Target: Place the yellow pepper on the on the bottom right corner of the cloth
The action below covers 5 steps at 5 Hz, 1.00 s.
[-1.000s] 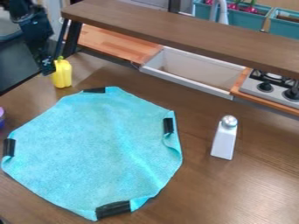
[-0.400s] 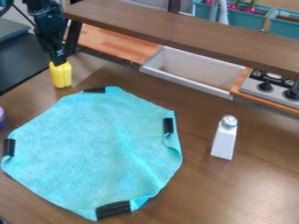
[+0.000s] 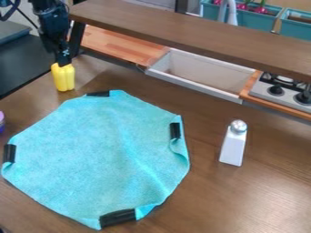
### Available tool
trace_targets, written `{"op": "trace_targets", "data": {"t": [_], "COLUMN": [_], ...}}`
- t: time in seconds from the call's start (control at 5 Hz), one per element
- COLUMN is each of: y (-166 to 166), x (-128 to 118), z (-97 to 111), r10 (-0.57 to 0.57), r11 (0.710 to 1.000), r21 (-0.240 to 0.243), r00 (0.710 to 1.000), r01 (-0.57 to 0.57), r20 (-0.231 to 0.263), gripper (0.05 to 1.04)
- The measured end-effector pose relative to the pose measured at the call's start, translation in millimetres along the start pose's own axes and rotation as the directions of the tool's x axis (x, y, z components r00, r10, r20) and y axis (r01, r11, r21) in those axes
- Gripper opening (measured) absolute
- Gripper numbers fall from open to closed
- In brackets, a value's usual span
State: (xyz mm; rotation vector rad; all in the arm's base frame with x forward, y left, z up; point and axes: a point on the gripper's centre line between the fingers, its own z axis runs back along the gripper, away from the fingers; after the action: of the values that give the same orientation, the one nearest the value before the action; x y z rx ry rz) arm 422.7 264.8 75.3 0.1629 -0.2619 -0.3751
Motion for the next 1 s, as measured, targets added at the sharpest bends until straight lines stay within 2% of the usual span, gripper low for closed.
{"op": "trace_targets", "data": {"t": [0.6,0.8,1.0], "y": [3,4,4], "x": [7,8,8], "z": [-18,-23,-26], "r10": [0.002,0.017,0.023], "r11": [1.0,1.0,0.999], "r21": [0.017,0.024,0.032], "r00": [1.0,0.999,0.999], "r01": [-0.001,-0.017,-0.022], "r20": [-0.029,-0.031,-0.037], "gripper": [0.971,0.704,0.37]}}
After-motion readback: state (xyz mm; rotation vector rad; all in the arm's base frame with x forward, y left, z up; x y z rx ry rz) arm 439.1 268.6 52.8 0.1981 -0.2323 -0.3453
